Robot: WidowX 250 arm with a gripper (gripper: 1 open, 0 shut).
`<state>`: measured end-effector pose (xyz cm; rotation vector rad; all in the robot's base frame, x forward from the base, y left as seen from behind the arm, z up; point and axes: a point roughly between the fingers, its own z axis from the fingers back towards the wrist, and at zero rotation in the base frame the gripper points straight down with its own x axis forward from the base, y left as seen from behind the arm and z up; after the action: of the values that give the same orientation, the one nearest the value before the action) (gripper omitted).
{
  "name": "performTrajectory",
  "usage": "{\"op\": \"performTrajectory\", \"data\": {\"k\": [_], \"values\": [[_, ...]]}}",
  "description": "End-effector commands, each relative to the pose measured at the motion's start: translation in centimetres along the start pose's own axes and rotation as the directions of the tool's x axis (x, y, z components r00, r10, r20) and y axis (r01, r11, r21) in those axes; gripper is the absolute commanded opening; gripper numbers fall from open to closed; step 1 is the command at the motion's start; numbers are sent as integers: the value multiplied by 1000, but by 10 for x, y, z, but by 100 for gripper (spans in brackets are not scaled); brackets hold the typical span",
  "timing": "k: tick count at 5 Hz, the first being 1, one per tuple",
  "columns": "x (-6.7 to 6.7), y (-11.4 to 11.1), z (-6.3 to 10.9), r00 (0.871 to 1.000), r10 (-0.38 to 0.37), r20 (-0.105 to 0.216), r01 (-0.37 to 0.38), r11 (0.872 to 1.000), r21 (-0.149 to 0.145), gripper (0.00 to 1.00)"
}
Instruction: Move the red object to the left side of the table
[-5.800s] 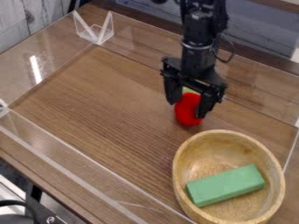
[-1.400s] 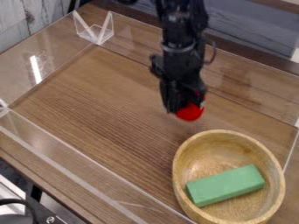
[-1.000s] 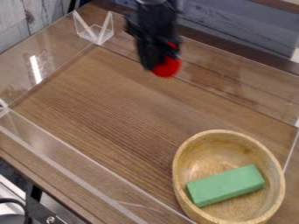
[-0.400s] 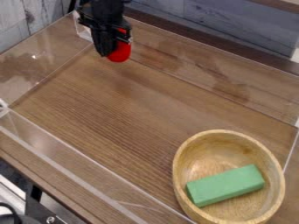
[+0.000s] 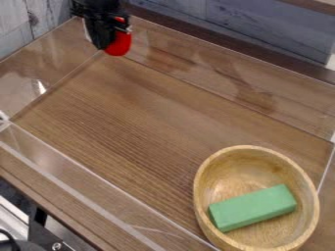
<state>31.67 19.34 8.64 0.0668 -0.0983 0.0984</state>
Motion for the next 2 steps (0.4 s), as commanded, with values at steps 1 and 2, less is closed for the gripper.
{"op": "performTrajectory", "data": {"k": [1,2], "values": [[6,22,19,998,5,57,-7,1000,28,0],[-9,25,18,998,47,47,-49,998,34,0]]}}
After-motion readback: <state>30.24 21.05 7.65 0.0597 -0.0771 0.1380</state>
